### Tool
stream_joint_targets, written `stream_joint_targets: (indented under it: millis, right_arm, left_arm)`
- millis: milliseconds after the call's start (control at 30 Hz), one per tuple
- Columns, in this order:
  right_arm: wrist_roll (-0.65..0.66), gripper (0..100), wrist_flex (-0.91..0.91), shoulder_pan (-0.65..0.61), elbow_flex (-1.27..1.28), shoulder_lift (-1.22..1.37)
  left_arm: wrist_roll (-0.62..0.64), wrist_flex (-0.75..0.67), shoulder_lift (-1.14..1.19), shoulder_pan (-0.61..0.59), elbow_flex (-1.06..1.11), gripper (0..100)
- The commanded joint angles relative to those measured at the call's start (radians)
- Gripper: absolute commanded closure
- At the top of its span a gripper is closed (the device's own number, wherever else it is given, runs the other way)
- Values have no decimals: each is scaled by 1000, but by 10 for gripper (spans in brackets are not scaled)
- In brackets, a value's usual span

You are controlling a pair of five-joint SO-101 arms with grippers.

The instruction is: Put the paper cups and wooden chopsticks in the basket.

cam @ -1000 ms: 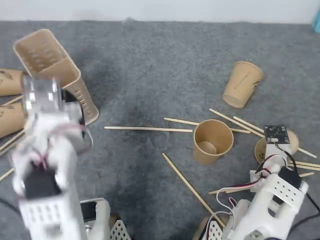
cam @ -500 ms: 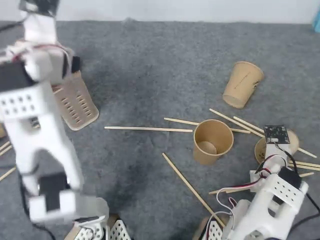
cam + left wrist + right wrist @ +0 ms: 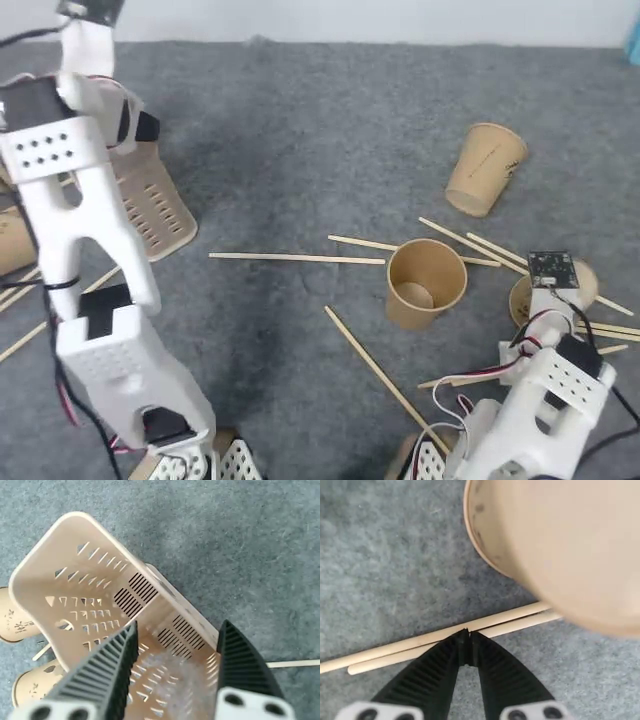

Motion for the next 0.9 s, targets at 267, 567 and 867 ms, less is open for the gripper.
stream_joint_targets:
  millis: [267, 567, 867]
  right_arm:
    - [-8, 987, -18, -2, -8, -21]
    - [-6, 987, -18, -2, -8, -22]
    - [-5, 987, -18, -4, -8, -22]
  left_arm:
    - [-43, 35, -14, 104, 16, 750]
    - [-181, 34, -227, 92, 383, 750]
    - [-181, -141, -336, 92, 674, 878]
